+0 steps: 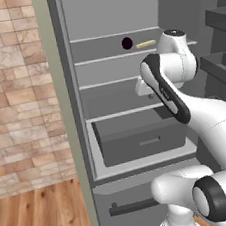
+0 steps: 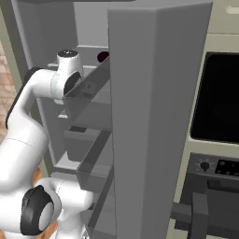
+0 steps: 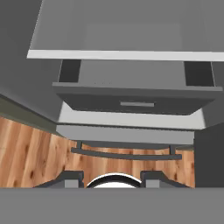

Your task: Pick eggplant from the fridge and place it on the plate on the counter.

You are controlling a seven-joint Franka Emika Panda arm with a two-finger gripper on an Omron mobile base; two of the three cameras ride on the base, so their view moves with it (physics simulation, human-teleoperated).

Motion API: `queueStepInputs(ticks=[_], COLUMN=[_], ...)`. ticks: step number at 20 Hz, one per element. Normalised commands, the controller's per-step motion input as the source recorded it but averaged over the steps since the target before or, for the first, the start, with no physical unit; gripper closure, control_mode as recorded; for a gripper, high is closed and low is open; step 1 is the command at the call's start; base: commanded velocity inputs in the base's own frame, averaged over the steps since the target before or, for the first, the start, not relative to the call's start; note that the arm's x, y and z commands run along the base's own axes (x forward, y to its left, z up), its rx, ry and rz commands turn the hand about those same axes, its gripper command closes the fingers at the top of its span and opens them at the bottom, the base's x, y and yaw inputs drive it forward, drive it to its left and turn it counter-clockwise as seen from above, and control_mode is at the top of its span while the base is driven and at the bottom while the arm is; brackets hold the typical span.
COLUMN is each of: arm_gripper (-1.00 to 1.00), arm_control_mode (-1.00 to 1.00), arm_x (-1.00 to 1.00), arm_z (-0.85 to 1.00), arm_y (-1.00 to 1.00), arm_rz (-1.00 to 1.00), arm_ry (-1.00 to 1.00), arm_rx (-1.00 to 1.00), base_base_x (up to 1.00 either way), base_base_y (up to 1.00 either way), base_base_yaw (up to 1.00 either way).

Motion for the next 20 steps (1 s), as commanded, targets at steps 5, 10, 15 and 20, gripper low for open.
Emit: queueStepInputs(ticks=[5,10,15,20], arm_gripper=[-1.00,-1.00,-1.00,-1.00], arm_control_mode=[-1.00,-1.00,-1.00,-1.00], arm_x=[0.00,-0.11,0.00,0.00], arm_z=[0.10,0.61,0.81,0.79], arm_y=[0.00,0.00,0.12,0.00], arm_rz=[0.02,0.00,0.00,0.00], arm_ry=[-0.01,-0.13,-0.11,-0.15], arm_rx=[0.00,0.00,0.00,0.00], base_base_x=[0.00,0.00,0.00,0.00], base_base_y=[0.00,0.00,0.00,0.00], base_base_yaw=[0.00,0.00,0.00,0.00])
